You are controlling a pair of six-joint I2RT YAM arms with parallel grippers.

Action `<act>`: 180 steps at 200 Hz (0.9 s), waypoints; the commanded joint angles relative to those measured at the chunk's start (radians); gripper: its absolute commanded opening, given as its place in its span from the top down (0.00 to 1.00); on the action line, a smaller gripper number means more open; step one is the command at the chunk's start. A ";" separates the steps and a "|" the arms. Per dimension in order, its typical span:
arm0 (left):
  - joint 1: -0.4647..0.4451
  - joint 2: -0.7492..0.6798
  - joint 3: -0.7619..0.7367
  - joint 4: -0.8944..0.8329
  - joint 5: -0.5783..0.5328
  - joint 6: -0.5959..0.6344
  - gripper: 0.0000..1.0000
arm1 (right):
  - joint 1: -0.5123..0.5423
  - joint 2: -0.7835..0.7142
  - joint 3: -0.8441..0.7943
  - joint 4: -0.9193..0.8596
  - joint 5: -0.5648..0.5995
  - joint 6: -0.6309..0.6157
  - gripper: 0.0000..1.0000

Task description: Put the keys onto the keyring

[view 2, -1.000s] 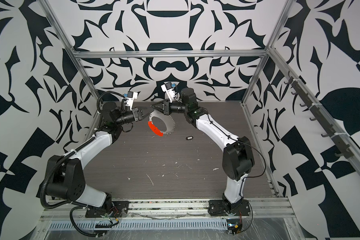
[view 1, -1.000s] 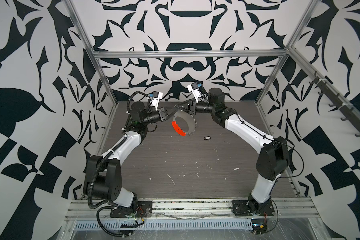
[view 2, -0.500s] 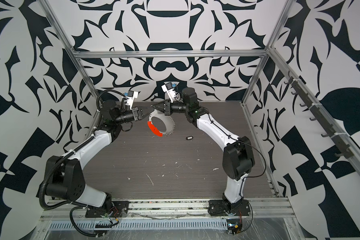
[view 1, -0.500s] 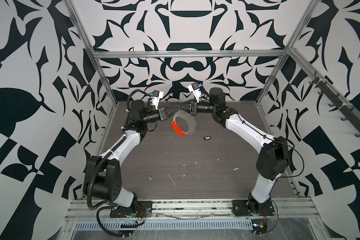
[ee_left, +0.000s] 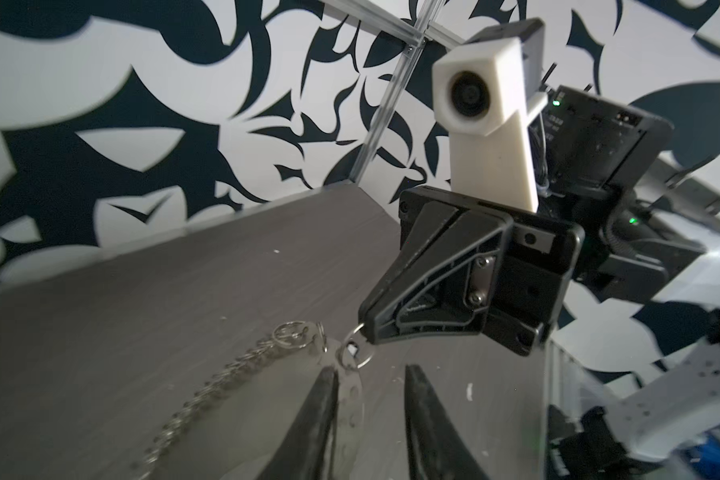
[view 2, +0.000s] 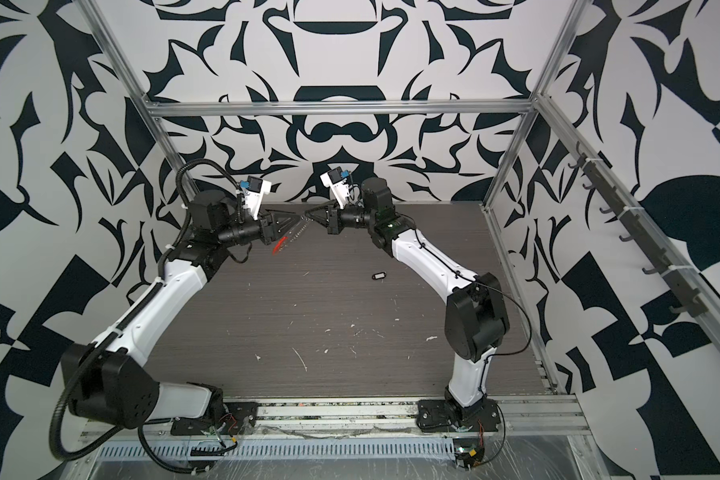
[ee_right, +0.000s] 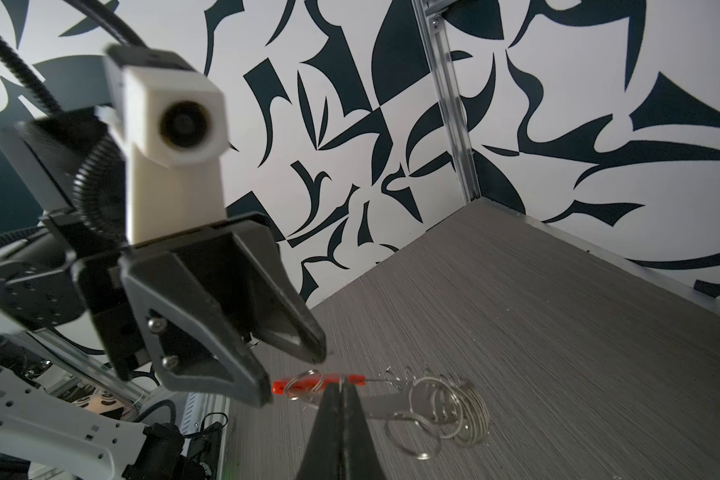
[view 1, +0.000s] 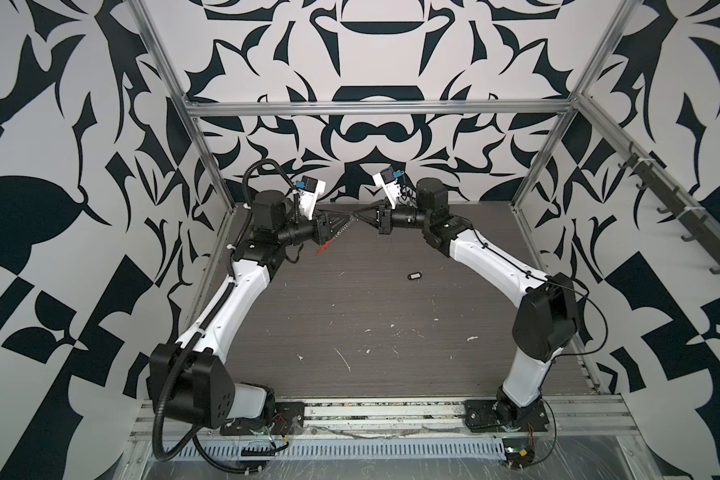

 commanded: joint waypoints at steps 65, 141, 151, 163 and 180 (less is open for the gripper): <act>0.000 0.068 0.126 -0.295 0.017 0.295 0.73 | 0.024 -0.063 0.006 0.060 -0.037 -0.067 1.00; 0.042 0.093 0.191 -0.341 0.111 0.253 0.79 | 0.027 -0.084 -0.016 0.054 -0.072 -0.072 1.00; 0.047 0.097 0.197 -0.350 0.125 0.259 0.79 | 0.027 -0.084 -0.016 0.054 -0.075 -0.071 1.00; 0.047 0.105 0.205 -0.357 0.149 0.261 0.80 | 0.028 -0.084 -0.015 0.055 -0.075 -0.069 1.00; 0.047 0.123 0.213 -0.364 0.190 0.249 0.81 | 0.030 -0.082 -0.013 0.069 -0.077 -0.058 1.00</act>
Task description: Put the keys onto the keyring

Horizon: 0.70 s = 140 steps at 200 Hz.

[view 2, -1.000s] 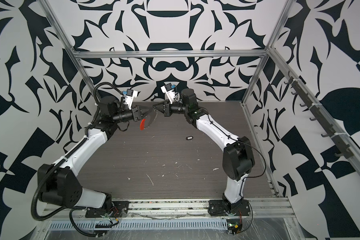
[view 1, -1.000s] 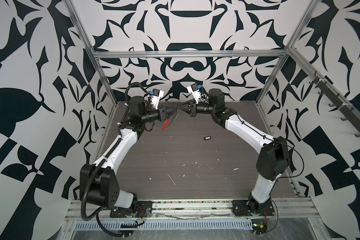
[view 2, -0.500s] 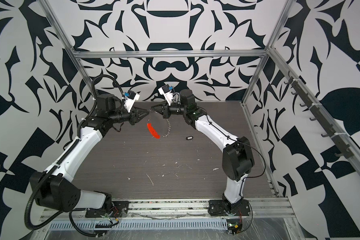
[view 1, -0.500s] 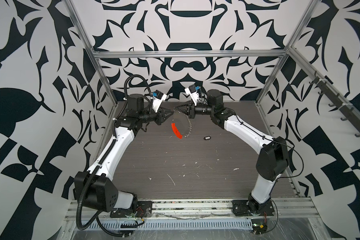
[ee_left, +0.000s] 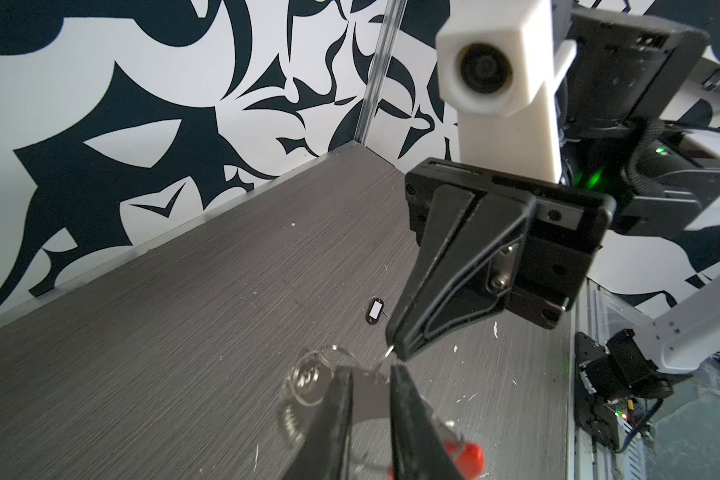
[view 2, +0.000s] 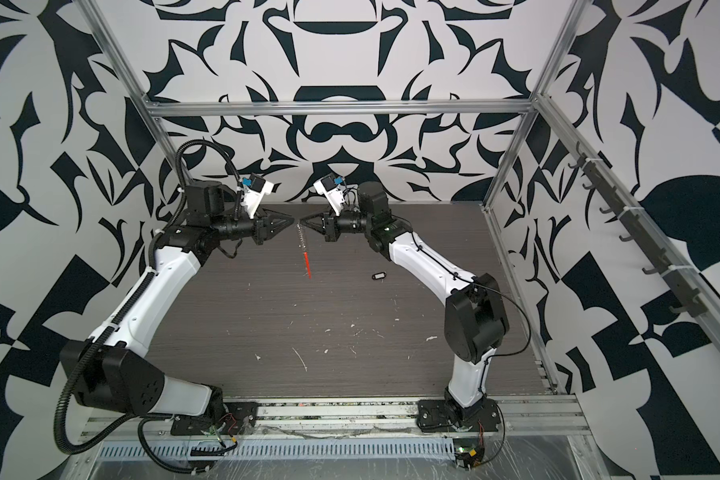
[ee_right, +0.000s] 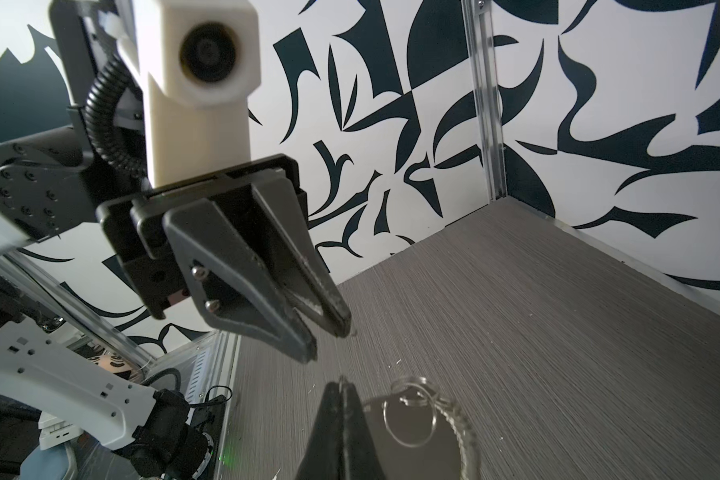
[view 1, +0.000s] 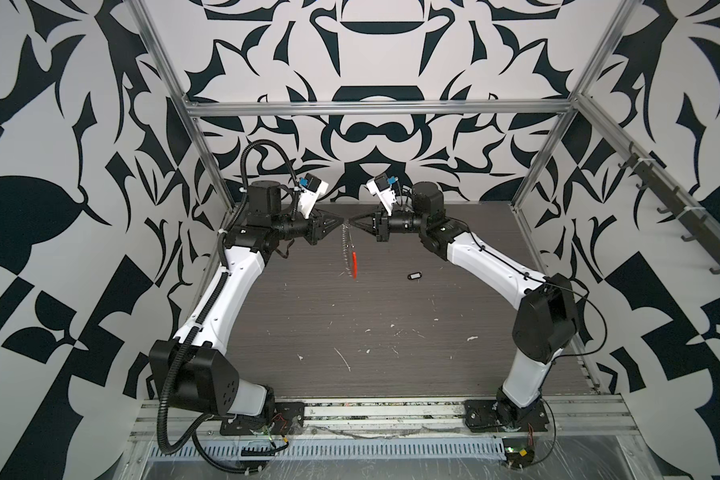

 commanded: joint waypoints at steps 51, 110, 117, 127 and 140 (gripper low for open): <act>0.002 0.073 0.035 -0.031 0.157 -0.055 0.80 | 0.011 -0.071 0.022 0.081 -0.032 0.022 1.00; 0.002 0.084 0.045 -0.025 0.172 -0.070 0.92 | 0.020 -0.056 0.040 0.082 -0.041 0.032 1.00; 0.002 0.084 0.046 -0.025 0.174 -0.071 0.92 | 0.022 -0.055 0.041 0.083 -0.041 0.034 1.00; 0.002 0.086 0.046 -0.026 0.181 -0.073 0.92 | 0.024 -0.053 0.045 0.084 -0.042 0.037 1.00; 0.002 0.085 0.044 -0.027 0.192 -0.075 0.92 | 0.023 -0.052 0.046 0.093 -0.042 0.043 1.00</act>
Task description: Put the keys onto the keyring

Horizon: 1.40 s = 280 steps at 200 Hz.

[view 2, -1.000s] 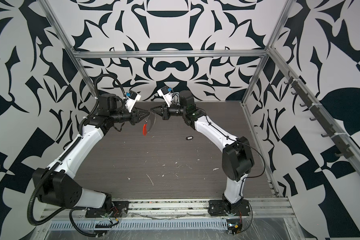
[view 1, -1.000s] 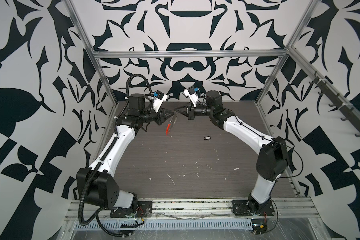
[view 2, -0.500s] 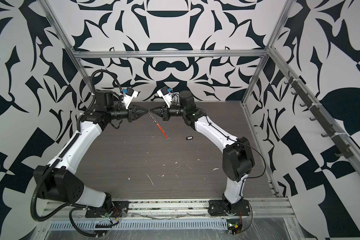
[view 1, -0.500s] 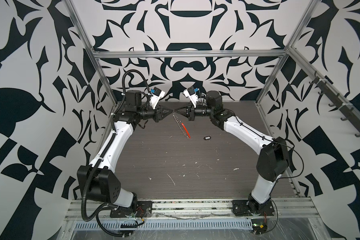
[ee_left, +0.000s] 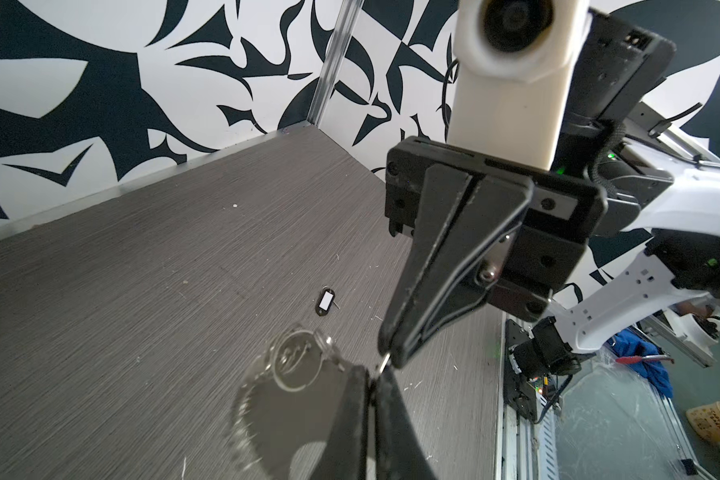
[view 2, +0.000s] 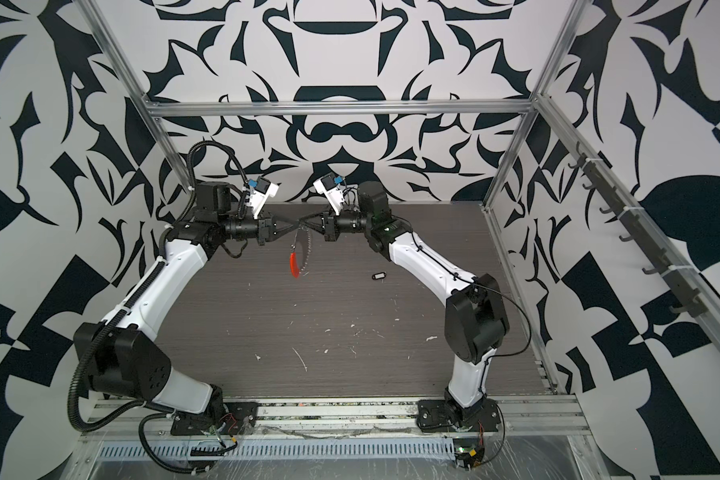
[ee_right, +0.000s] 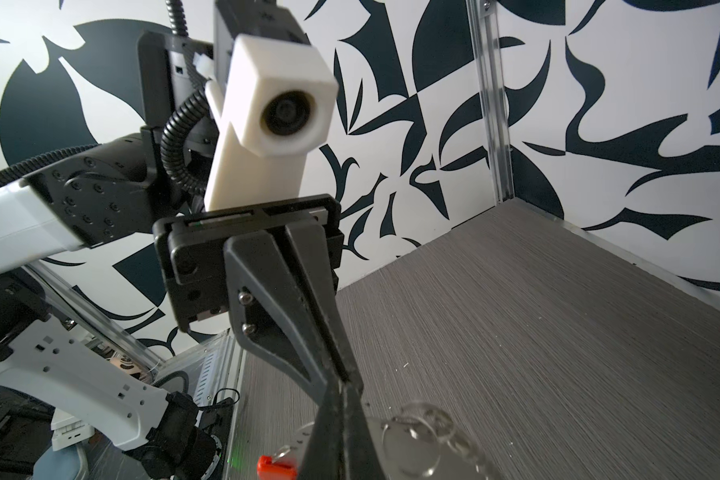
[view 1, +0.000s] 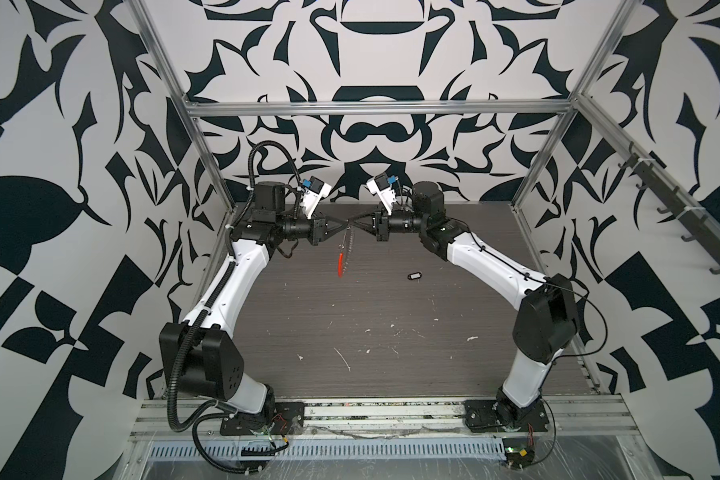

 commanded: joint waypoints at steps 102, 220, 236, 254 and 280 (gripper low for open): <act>-0.001 -0.082 -0.205 0.461 0.018 -0.336 1.00 | 0.002 -0.073 -0.015 0.177 0.083 0.114 0.90; -0.069 -0.093 -0.500 1.394 -0.231 -0.925 1.00 | -0.040 -0.104 -0.207 0.560 0.108 0.385 0.79; -0.070 -0.072 -0.512 1.488 -0.234 -0.975 1.00 | -0.035 -0.095 -0.198 0.571 0.102 0.397 0.79; -0.070 -0.052 -0.515 1.538 -0.235 -1.007 1.00 | -0.030 -0.089 -0.195 0.584 0.095 0.408 0.80; -0.070 -0.039 -0.517 1.561 -0.237 -1.022 1.00 | -0.028 -0.094 -0.203 0.600 0.093 0.412 0.80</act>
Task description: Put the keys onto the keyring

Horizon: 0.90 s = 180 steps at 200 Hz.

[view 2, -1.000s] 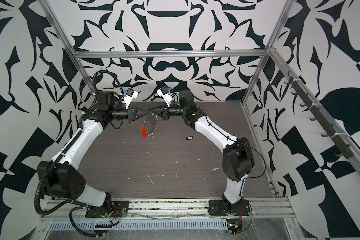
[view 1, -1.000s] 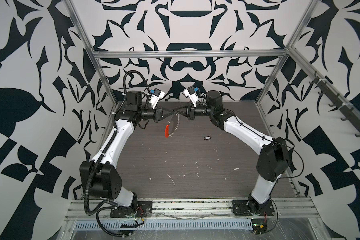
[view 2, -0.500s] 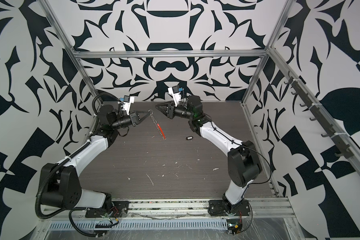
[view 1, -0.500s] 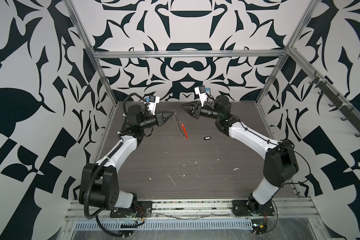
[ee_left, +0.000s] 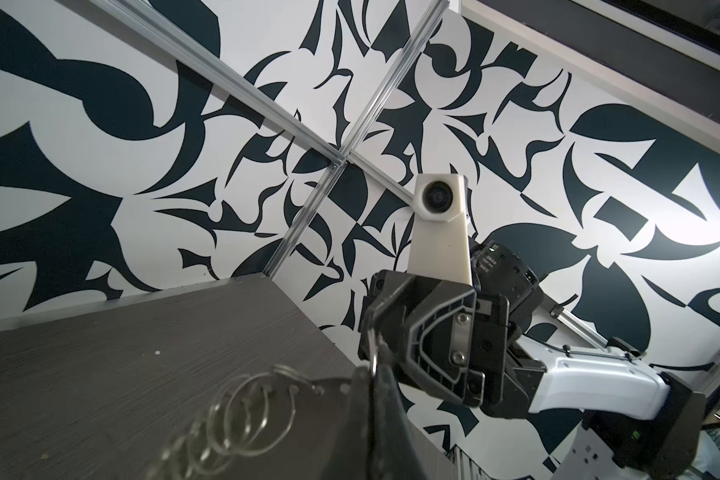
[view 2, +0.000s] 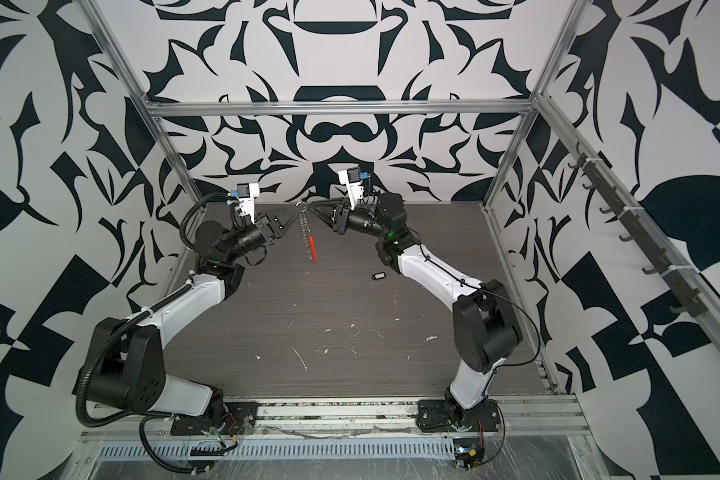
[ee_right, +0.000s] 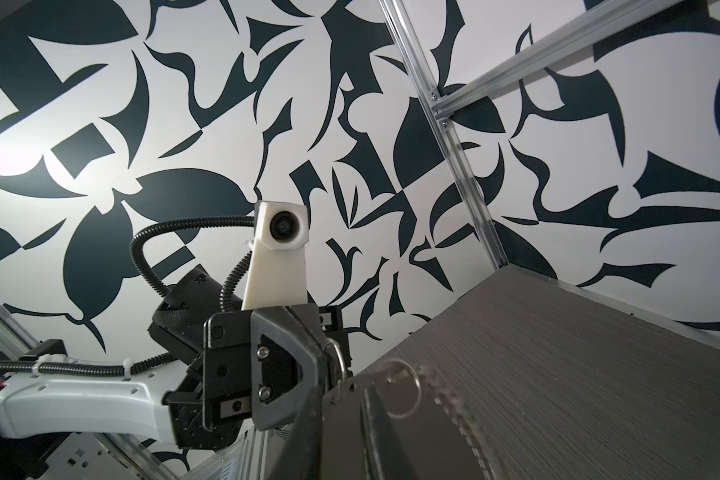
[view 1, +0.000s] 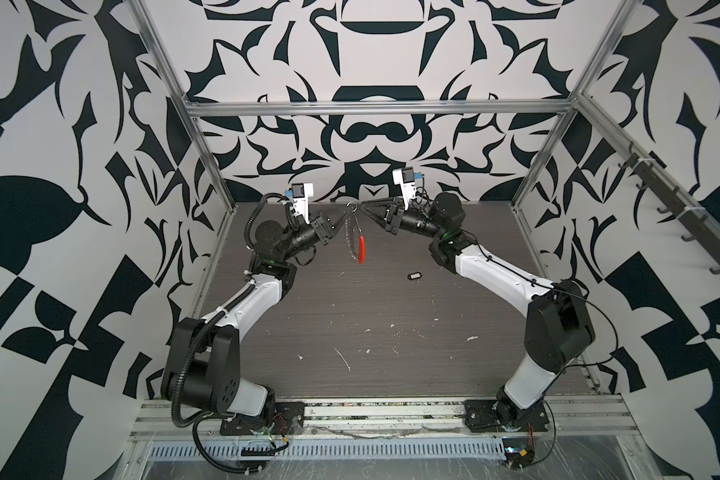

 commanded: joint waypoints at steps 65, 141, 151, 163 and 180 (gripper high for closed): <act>0.000 0.016 0.003 0.157 -0.011 -0.076 1.00 | 0.012 0.016 0.048 0.101 -0.028 0.049 0.73; -0.001 0.022 0.007 0.157 -0.001 -0.084 1.00 | 0.030 0.032 0.068 0.106 -0.034 0.052 0.72; -0.002 0.022 0.008 0.157 -0.001 -0.084 1.00 | 0.031 0.030 0.070 0.106 -0.035 0.052 0.73; -0.002 0.022 0.006 0.156 0.000 -0.082 1.00 | 0.030 0.025 0.069 0.105 -0.035 0.048 0.73; -0.002 0.022 0.004 0.154 0.001 -0.079 1.00 | 0.031 0.015 0.067 0.086 -0.032 0.030 0.72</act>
